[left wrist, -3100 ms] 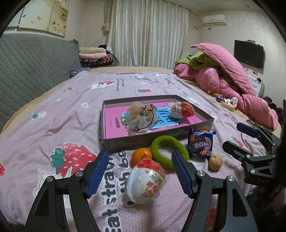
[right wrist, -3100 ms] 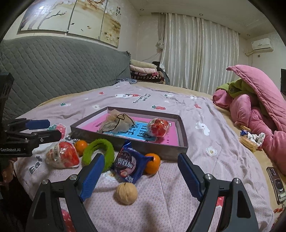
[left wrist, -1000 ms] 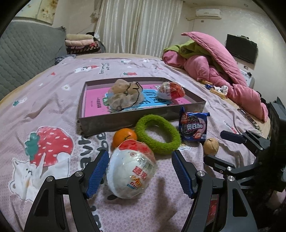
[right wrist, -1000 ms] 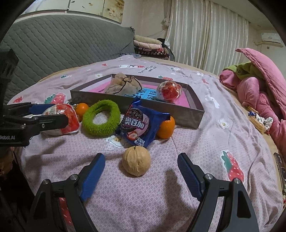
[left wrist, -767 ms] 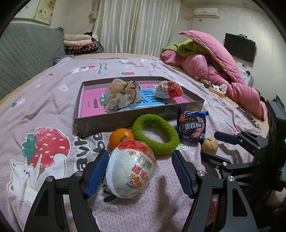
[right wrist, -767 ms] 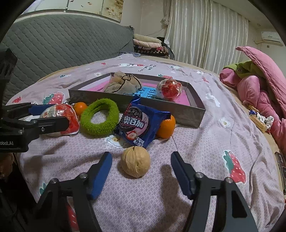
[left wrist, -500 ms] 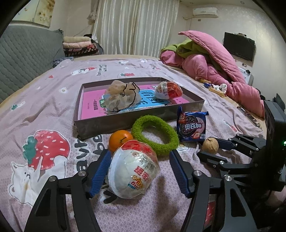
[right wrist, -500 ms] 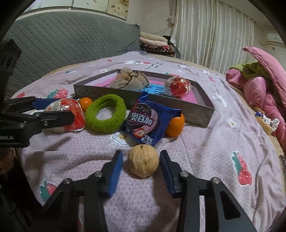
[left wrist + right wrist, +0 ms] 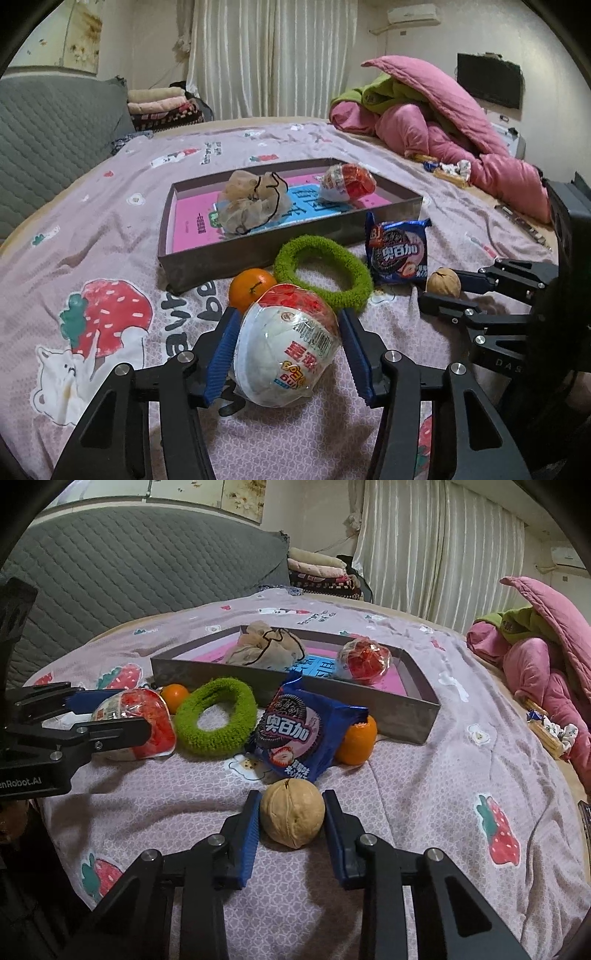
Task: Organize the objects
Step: 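Close the right tool on the walnut while the left tool grips the white egg, then lift and carry the walnut and white egg toward the grey tray, then lower the walnut with the right tool while the left tool lowers the white egg into the tray, opening both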
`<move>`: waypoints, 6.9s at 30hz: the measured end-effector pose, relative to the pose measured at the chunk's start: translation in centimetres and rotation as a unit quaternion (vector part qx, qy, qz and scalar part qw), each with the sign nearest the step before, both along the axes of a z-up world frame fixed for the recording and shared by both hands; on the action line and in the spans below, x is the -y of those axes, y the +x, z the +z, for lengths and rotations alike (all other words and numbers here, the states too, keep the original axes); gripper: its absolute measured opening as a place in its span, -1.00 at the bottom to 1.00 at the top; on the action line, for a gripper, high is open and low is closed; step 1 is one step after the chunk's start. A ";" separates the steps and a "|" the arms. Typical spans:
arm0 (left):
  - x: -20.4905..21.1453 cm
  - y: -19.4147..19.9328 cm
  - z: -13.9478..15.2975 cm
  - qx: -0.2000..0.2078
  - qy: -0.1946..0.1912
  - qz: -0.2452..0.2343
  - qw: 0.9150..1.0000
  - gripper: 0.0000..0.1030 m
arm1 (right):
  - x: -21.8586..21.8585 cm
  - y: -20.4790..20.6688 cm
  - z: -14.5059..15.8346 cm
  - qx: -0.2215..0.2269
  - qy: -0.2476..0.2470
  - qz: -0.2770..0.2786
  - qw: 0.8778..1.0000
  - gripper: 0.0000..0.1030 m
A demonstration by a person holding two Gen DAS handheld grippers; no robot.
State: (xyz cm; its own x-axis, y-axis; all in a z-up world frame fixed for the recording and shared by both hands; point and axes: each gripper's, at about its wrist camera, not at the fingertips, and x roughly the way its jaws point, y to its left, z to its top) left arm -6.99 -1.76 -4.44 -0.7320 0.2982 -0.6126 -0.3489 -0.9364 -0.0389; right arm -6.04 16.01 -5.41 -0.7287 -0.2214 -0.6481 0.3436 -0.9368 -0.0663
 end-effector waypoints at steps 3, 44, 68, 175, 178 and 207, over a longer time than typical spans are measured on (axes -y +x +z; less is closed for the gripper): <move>0.8 0.0 0.5 -0.002 0.020 0.003 1.000 0.09 | -0.5 0.0 0.4 -0.004 -0.012 -0.007 1.000 -0.36; 4.3 1.6 4.6 -0.088 0.058 0.063 0.992 0.10 | -1.6 1.6 4.3 -0.098 -0.052 -0.002 0.994 -0.36; 3.6 -0.9 6.3 -0.109 0.062 0.063 0.990 0.09 | -1.9 0.3 6.2 -0.122 -0.059 0.002 0.991 -0.36; 3.0 -13.5 1.1 0.001 0.033 0.096 0.995 0.10 | -1.8 -12.3 3.8 -0.025 -0.038 -0.016 0.999 -0.36; 3.0 -13.5 1.0 0.004 0.031 0.097 0.995 0.10 | -1.9 -12.3 3.7 -0.023 -0.039 -0.017 0.999 -0.36; 3.0 -14.1 0.3 0.022 0.020 0.107 0.994 0.10 | -2.0 -13.8 2.3 0.018 -0.037 -0.023 0.999 -0.36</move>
State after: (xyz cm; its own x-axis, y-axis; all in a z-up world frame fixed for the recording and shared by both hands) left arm -21.10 -4.80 -4.15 -0.7542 0.1627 -0.6362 -0.1383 -0.9864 -0.0883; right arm -19.83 18.04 -3.11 -0.7155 -0.2364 -0.6574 0.3012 -0.9534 0.0151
